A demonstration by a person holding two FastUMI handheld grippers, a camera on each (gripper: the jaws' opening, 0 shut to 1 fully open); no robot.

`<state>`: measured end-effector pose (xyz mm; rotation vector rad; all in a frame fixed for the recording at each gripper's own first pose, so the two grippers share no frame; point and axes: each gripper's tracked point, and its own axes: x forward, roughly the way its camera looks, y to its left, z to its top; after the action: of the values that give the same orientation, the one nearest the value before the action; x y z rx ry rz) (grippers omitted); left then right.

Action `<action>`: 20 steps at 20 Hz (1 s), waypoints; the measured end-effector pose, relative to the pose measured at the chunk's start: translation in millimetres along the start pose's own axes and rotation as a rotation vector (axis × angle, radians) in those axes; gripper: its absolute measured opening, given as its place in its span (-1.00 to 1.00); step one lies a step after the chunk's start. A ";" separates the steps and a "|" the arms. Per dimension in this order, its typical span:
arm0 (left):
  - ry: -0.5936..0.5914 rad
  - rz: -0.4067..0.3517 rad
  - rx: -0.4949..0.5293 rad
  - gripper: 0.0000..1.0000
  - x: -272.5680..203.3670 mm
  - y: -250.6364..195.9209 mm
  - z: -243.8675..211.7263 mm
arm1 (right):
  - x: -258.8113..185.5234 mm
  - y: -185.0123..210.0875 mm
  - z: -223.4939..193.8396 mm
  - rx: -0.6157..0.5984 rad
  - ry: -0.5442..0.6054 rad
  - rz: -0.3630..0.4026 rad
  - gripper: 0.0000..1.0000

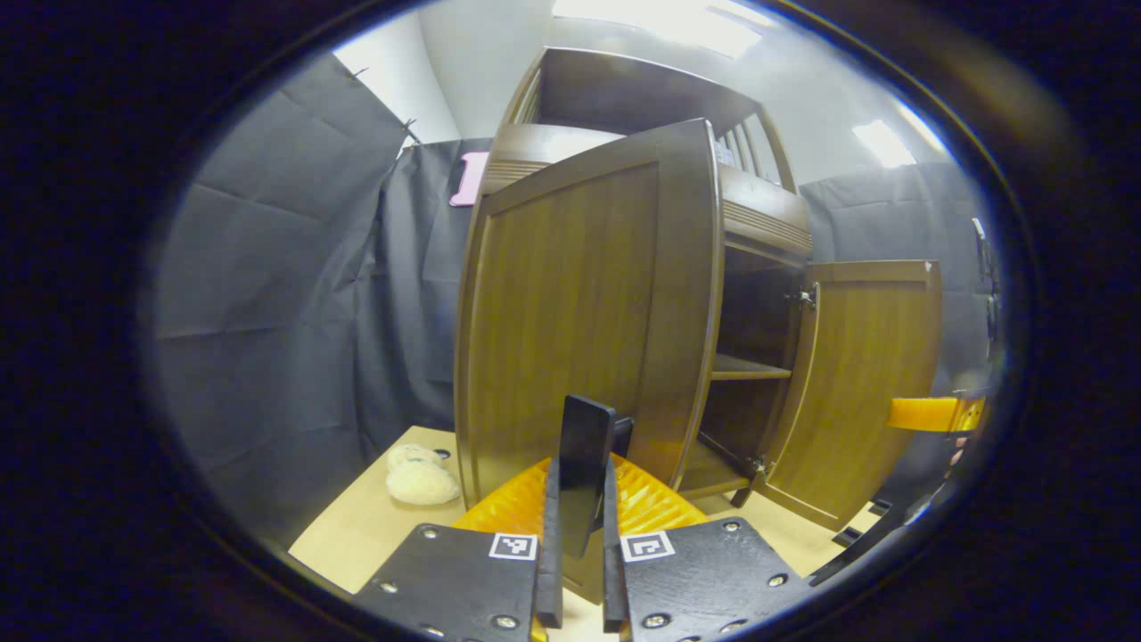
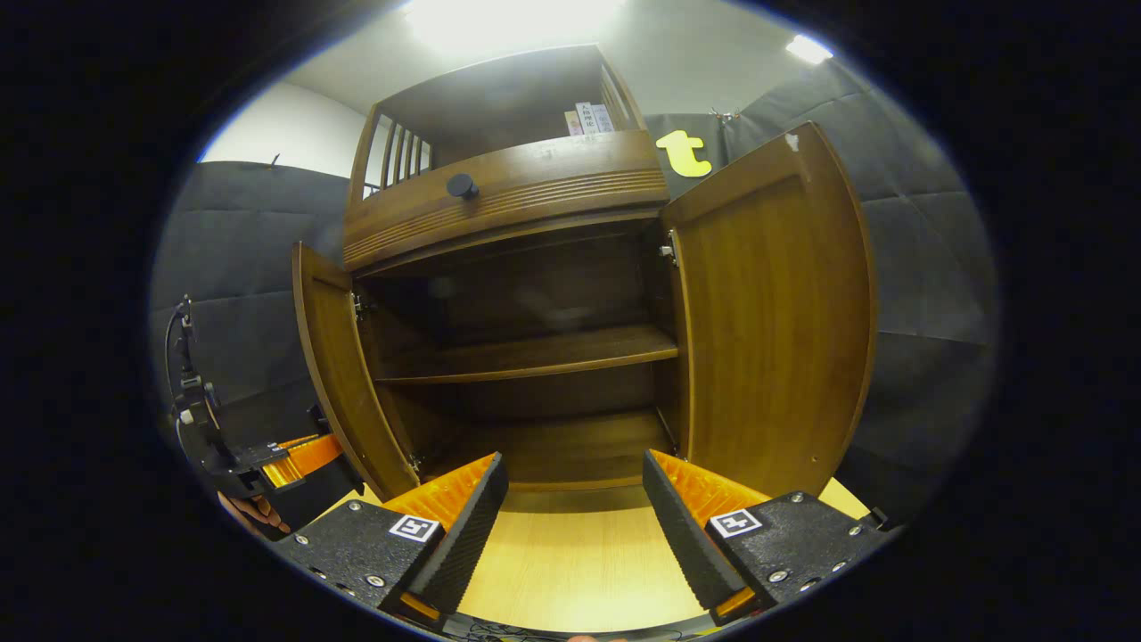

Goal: Open the right door of the double-door shoe cabinet with the right hand, and open the left door with the left hand.

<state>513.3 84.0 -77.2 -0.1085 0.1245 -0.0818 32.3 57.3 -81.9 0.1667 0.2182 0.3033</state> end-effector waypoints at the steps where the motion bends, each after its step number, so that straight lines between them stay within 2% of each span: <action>1: 0.017 0.006 -0.021 -0.75 0.8 2.1 2.7 | 2.6 3.9 -0.8 -0.003 0.002 0.007 0.89; 2: 0.017 0.018 -0.034 -0.69 1.7 6.4 7.6 | 5.2 7.3 -1.5 -0.005 0.005 0.015 0.83; 3: 0.015 0.025 -0.038 -0.63 0.9 7.9 11.9 | 7.2 11.6 -1.8 -0.007 0.006 0.023 0.89; 5: 0.012 0.057 -0.019 -0.56 -0.3 13.5 12.5 | 10.9 17.9 -3.1 -0.011 0.011 0.035 0.82; 6: 0.008 0.079 -0.001 -0.53 -2.1 20.4 14.6 | 13.0 20.6 -4.3 -0.013 0.015 0.041 0.89; 7: 0.001 0.099 0.010 -0.50 -3.9 34.8 13.8 | 14.7 23.8 -5.6 -0.013 0.017 0.046 0.83; 8: -0.008 0.122 0.017 -0.51 -5.1 47.6 16.3 | 16.7 26.7 -6.6 -0.012 0.020 0.051 0.83; 9: -0.019 0.151 0.030 -0.78 -6.7 61.9 18.2 | 18.5 29.2 -7.6 -0.010 0.022 0.055 0.83; 10: -0.027 0.164 0.034 -0.77 -8.0 73.1 20.2 | 20.4 32.6 -8.0 -0.006 0.024 0.061 0.83; 11: -0.040 0.168 0.032 -0.63 -8.0 81.0 22.8 | 21.2 36.7 -9.1 -0.002 0.025 0.065 0.83; 12: -0.050 0.156 0.030 -0.50 -8.9 91.9 25.6 | 22.4 39.8 -9.8 -0.001 0.028 0.070 0.83; 14: -0.051 0.106 0.037 -0.65 -17.6 121.4 28.5 | 25.2 44.9 -11.0 -0.007 0.034 0.077 0.83; 15: -0.049 0.079 0.045 -0.50 -17.8 130.7 29.2 | 26.1 47.1 -11.4 -0.015 0.039 0.078 0.83; 16: -0.045 0.057 0.057 -0.48 -17.8 137.9 28.8 | 27.8 48.5 -12.1 -0.024 0.045 0.079 0.89; 19: -0.037 0.006 0.069 -0.48 -12.0 150.6 30.4 | 32.0 53.9 -11.2 -0.043 0.060 0.082 0.83; 20: -0.041 -0.007 0.062 -0.50 -11.8 151.2 30.0 | 33.8 55.5 -11.1 -0.046 0.067 0.085 0.89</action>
<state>516.8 237.9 -63.2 -0.0483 0.0801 -0.0900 45.8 121.5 -88.1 0.1207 0.2705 0.3980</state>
